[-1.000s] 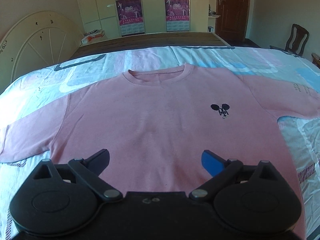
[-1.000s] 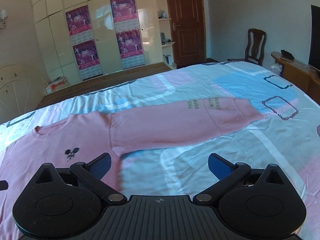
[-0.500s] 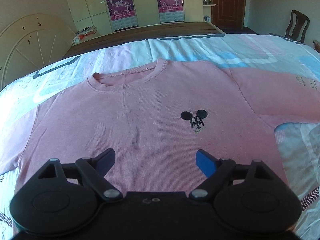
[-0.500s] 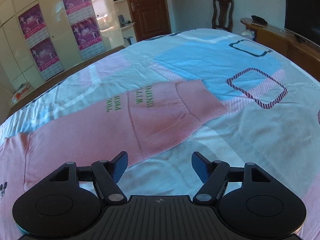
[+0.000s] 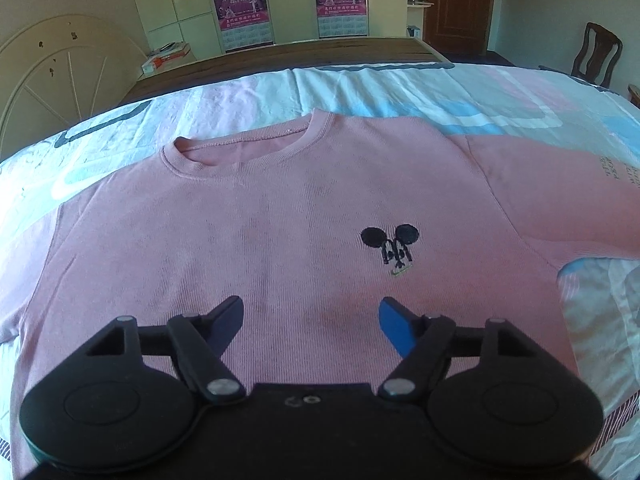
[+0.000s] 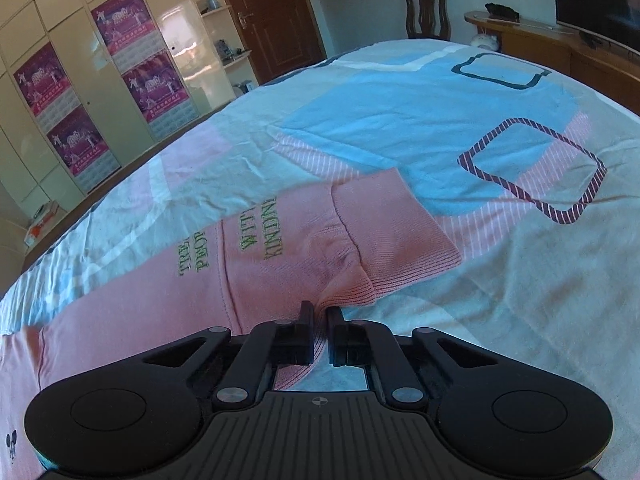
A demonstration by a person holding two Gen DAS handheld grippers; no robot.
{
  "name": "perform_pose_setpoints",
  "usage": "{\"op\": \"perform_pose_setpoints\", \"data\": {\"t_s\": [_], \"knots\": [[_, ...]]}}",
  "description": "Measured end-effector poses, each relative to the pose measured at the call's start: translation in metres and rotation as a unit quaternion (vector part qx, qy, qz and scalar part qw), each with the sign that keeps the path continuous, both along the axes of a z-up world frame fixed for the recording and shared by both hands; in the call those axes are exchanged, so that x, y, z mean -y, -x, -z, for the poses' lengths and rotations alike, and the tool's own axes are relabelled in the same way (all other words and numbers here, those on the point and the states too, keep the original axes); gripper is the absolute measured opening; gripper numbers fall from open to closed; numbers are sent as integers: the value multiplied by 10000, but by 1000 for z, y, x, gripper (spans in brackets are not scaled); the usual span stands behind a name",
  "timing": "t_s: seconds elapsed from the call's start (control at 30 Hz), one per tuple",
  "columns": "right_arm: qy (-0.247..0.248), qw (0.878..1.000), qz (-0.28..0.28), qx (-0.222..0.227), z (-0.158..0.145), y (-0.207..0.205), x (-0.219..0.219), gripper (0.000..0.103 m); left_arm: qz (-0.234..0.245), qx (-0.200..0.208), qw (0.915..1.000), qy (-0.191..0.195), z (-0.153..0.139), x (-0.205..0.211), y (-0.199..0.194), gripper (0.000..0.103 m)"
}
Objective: Fold small clothes
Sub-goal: 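Fold the held sleeve with the right gripper across the sweatshirt chest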
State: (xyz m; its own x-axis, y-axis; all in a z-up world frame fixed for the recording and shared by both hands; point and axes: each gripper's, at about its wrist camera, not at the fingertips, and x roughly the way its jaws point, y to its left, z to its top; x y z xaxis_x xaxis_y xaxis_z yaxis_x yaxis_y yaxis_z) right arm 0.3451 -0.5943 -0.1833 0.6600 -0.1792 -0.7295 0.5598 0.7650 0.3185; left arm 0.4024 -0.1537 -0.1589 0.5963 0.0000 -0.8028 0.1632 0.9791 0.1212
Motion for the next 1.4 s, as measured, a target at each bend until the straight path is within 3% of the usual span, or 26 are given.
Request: {"op": "perform_pose_setpoints", "data": {"t_s": [0.13, 0.23, 0.37, 0.53, 0.73, 0.9, 0.97, 1.03, 1.1, 1.23, 1.4], "knots": [[140, 9996, -48, 260, -13, 3, -11, 4, 89, 27, 9998, 177, -2, -7, 1, 70], [344, 9971, -403, 543, -34, -1, -34, 3, -3, 21, 9995, 305, -5, -16, 0, 70], [565, 9878, -1127, 911, -66, -15, -89, 3, -34, 114, 9996, 241, -13, -28, 2, 70], [632, 9665, -2169, 1222, -89, -36, -184, 3, -232, 200, 9989, 354, -23, -63, 5, 70], [577, 9359, -3296, 1097, -71, -60, -318, 3, -445, 159, 9974, 538, -24, -118, 0, 70], [395, 9222, -3761, 806, -45, -66, -381, 4, -324, -18, 9961, 823, -17, -144, -7, 70], [469, 9199, -3829, 708, -40, -64, -393, 4, -182, -70, 9954, 938, -15, -145, -10, 70], [378, 9190, -3863, 692, -39, -62, -395, 11, -43, -114, 9944, 1047, -12, -141, -14, 70], [307, 9188, -3870, 711, -40, -57, -391, 32, 109, -128, 9940, 1076, -9, -133, -17, 70], [330, 9256, -3731, 553, -48, -41, -371, 33, 736, -59, 9925, 973, -7, -102, -15, 70], [615, 9394, -3344, 438, -56, -10, -338, 33, 1597, 80, 9842, 759, -1, -48, -5, 70]]}}
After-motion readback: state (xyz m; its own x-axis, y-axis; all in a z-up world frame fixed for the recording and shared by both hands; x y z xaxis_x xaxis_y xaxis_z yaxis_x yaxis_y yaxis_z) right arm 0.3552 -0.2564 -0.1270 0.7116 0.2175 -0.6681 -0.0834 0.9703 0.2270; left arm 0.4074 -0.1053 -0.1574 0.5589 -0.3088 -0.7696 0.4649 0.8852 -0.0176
